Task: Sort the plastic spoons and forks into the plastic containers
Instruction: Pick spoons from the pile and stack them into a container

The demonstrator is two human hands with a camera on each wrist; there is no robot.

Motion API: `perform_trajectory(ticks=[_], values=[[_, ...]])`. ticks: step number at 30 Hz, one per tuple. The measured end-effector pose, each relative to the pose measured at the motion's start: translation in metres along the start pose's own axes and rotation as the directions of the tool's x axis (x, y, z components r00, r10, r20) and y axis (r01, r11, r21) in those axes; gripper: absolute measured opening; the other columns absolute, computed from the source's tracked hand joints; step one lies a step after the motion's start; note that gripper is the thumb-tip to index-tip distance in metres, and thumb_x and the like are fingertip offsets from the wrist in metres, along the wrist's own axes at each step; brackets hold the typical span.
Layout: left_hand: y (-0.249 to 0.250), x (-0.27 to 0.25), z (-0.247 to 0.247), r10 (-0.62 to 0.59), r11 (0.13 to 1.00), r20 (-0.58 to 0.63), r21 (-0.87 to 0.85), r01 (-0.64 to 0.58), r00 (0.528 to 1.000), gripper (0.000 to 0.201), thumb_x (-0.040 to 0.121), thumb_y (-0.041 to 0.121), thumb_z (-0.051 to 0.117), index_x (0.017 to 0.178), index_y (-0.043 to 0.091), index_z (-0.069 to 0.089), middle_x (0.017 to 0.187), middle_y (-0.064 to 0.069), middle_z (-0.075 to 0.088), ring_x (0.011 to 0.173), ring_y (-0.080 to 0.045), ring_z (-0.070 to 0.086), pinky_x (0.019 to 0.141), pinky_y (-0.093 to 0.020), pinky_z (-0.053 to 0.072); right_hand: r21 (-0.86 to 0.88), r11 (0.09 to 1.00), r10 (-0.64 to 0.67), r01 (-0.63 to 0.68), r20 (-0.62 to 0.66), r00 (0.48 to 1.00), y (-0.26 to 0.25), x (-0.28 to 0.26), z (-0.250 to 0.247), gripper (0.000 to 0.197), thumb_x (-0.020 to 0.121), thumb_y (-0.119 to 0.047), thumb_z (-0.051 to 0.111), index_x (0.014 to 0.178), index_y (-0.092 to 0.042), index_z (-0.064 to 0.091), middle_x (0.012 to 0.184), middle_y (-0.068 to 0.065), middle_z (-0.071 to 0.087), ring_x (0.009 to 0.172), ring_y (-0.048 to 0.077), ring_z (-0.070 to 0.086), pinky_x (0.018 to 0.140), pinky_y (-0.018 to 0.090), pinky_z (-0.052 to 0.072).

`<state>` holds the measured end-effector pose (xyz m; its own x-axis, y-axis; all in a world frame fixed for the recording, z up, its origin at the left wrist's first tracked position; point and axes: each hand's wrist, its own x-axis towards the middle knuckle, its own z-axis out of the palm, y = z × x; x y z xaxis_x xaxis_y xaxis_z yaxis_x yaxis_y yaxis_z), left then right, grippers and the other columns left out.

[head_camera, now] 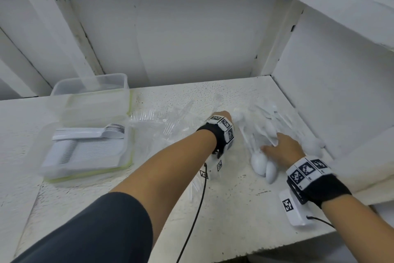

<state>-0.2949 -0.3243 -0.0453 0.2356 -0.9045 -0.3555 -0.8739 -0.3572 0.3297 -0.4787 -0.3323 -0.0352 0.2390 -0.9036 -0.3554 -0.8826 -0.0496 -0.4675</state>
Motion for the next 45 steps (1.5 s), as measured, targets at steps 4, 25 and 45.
perform_trajectory(ticks=[4,25,45], values=[[-0.002,-0.007,-0.011,0.003,0.987,-0.110,-0.157,-0.021,0.994,0.012,0.090,0.018,0.052,0.085,0.010,0.046,0.068,-0.001,0.044,0.064,-0.019,0.047,0.052,-0.023,0.036,0.175,0.985,-0.020,0.010,0.053,0.998,-0.014,-0.004,0.016,0.035,0.087,-0.014,0.062,0.120,-0.003,0.054,0.112,0.013,0.061,0.099,0.028,0.056,0.076,0.025,0.039],[0.003,-0.048,0.015,0.178,0.971,0.235,0.117,-0.210,0.956,0.049,0.078,0.055,0.064,0.063,0.015,0.042,0.059,0.002,0.041,0.051,-0.012,0.039,0.047,-0.023,0.029,0.287,0.958,0.050,0.014,-0.216,0.975,-0.015,0.026,-0.004,0.019,0.090,-0.024,0.057,0.091,-0.005,0.054,0.078,0.012,0.054,0.071,0.028,0.053,0.063,0.033,0.043],[-0.049,-0.066,-0.036,0.040,0.929,0.337,-0.360,0.089,0.941,0.022,0.088,0.028,0.062,0.077,0.009,0.060,0.059,0.000,0.048,0.044,-0.011,0.034,0.043,-0.018,0.028,0.283,0.918,-0.291,0.279,-0.002,0.957,-0.054,0.000,0.007,0.013,0.093,-0.023,0.054,0.099,-0.014,0.061,0.079,0.001,0.067,0.046,0.008,0.043,0.034,0.016,0.032]])
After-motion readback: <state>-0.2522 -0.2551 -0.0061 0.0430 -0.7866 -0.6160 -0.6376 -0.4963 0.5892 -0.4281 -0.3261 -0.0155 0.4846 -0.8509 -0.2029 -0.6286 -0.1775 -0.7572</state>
